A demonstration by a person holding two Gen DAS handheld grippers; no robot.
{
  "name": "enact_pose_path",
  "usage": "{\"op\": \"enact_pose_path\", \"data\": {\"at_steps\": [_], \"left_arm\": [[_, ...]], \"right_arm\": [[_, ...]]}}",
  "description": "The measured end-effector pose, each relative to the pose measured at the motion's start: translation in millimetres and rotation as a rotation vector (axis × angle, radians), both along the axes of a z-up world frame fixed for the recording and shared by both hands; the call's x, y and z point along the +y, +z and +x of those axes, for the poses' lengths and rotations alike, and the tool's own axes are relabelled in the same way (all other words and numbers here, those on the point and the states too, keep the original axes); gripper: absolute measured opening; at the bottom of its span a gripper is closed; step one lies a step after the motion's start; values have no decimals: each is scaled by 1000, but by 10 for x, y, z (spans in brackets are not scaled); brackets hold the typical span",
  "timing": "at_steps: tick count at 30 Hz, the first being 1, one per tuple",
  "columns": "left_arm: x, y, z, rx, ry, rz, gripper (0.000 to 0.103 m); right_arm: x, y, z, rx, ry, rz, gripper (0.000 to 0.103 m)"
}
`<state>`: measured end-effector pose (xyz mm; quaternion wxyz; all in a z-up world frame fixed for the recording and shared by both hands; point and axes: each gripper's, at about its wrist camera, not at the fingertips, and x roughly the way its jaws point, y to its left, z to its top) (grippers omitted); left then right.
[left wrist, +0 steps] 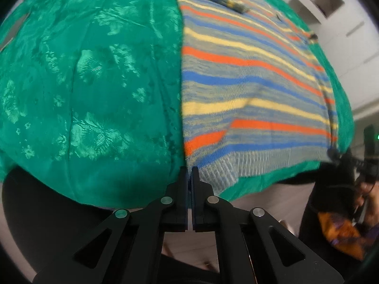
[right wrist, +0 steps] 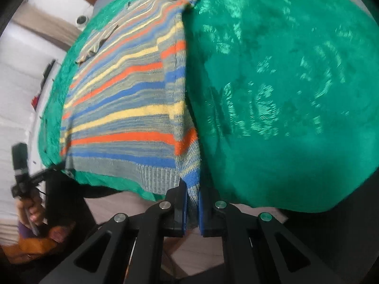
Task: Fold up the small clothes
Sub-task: 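Lift the hem with both grippers, spread the sweater flat, then open both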
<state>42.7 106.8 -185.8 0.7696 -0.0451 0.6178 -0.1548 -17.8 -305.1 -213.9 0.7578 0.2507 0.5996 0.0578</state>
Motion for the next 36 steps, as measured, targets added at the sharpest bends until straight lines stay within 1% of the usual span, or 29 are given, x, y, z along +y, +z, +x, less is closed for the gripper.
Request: {"op": "enact_pose_path", "data": {"at_steps": [1, 2, 3, 4, 5, 6, 7, 8, 10, 11, 12, 13, 14, 15, 16, 17, 20, 21, 22, 23, 26, 28, 30, 31, 32, 33, 34, 35, 36], "left_arm": [[35, 15, -15, -7, 7, -7, 1], [60, 28, -5, -8, 5, -26, 2], [80, 38, -7, -9, 4, -42, 5], [97, 40, -5, -11, 8, -53, 12], [119, 39, -8, -9, 10, -69, 33], [140, 48, -9, -13, 14, -89, 56], [152, 60, -4, -27, 19, -99, 64], [134, 68, 4, -47, 20, -100, 68], [22, 4, 63, -48, -1, -91, 67], [-44, -33, 104, -44, -5, -83, 60], [-100, -75, 142, -39, -9, -71, 34], [-148, -114, 166, -29, -17, -62, 10], [-183, -154, 192, -10, -17, -61, 6], [-185, -145, 184, -13, -8, -54, 5], [-190, -123, 162, -16, -12, -44, 4], [-193, -76, 121, -27, -21, -26, 4], [-143, 49, -61, -41, -51, 0, 3], [-160, 37, -107, -33, -61, 8, 3], [-178, -5, -127, -23, -70, 26, 3], [-218, -74, -128, -18, -76, 54, 3], [-366, -262, -14, 7, -73, 108, 4], [-383, -236, -4, -4, -76, 124, 7], [-349, -139, -52, -30, -74, 142, 20], [-310, -72, -98, -45, -67, 156, 21], [-239, 19, -152, -72, -51, 171, 31], [-156, 135, -199, -104, -30, 175, 47], [-90, 238, -227, -133, -8, 170, 54], [0, 393, -247, -183, 29, 157, 65], [57, 493, -247, -217, 52, 150, 70]], "right_arm": [[-26, 9, -6, -6, -23, 17, 10], [-40, 32, -37, -11, -29, 20, 16], [-49, 52, -55, -18, -28, 18, 21], [-50, 87, -77, -29, -26, 11, 38], [-60, 127, -96, -42, -23, 6, 52], [-66, 154, -112, -55, -20, 8, 56], [-72, 191, -112, -71, -14, 14, 57], [-64, 200, -97, -80, -7, 17, 58], [-69, 194, -53, -87, 3, 11, 59], [-61, 170, -11, -92, 10, 4, 59], [-46, 116, 44, -91, 23, -1, 59], [-41, 45, 84, -82, 36, -7, 58], [-29, -45, 114, -56, 51, -24, 34], [-26, -73, 121, -40, 55, -41, 13], [-41, -59, 101, -34, 52, -42, 5], [-58, 22, 45, -33, 55, -49, 4], [-63, 254, -115, -35, 81, -131, 3], [-77, 273, -153, -31, 82, -146, 3], [-95, 224, -167, -12, 81, -154, 3], [-111, 106, -145, 12, 76, -161, 3], [-102, -184, -6, 69, 67, -148, 3], [-72, -140, 74, 63, 80, -167, 4], [-66, -20, 93, 59, 119, -188, 17], [-95, 48, 85, 64, 130, -193, 34], [-172, 183, 73, 59, 132, -215, 46], [-244, 320, 74, 43, 127, -251, 47], [-331, 533, 104, 13, 128, -320, 47], [-381, 716, 156, -21, 135, -377, 48], [-423, 903, 240, -62, 143, -431, 50]]}}
